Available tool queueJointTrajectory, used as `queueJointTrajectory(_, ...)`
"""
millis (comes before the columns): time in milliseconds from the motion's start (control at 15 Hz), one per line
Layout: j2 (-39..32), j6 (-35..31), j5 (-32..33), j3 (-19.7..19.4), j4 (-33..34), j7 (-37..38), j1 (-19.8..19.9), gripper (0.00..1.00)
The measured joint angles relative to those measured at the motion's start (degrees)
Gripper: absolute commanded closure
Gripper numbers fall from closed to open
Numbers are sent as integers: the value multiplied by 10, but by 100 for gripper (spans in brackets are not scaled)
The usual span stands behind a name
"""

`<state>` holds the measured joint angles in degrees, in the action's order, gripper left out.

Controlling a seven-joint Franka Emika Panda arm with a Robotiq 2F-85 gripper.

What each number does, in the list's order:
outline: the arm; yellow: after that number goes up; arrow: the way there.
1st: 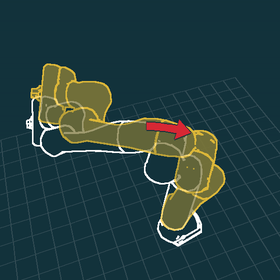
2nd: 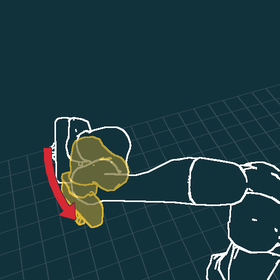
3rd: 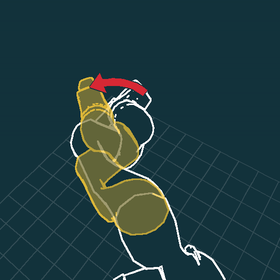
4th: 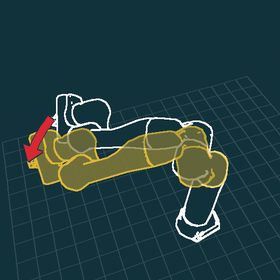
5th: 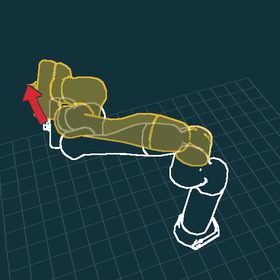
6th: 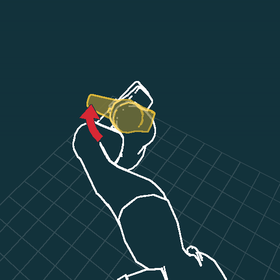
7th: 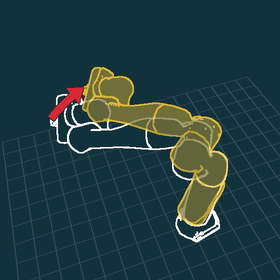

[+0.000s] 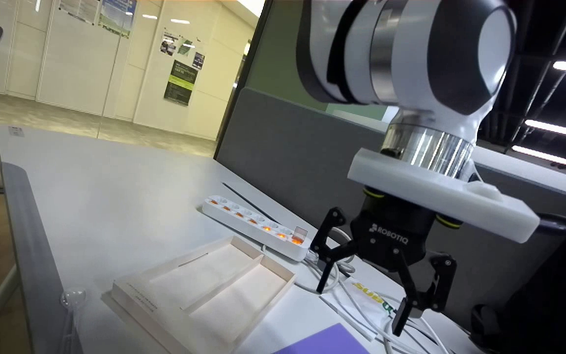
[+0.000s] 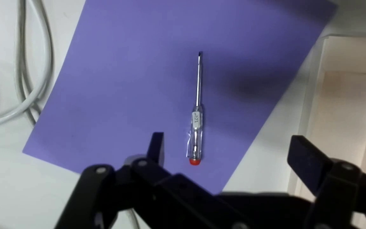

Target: Pick up the screwdriver from the table and put it in the wooden tray.

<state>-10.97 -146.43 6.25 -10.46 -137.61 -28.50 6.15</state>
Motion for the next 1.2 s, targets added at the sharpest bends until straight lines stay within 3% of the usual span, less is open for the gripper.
queueJointTrajectory(600,-22,-4,-3,24,4,0,18,0)
queueJointTrajectory(1200,-126,-37,-39,66,58,-9,51,0)
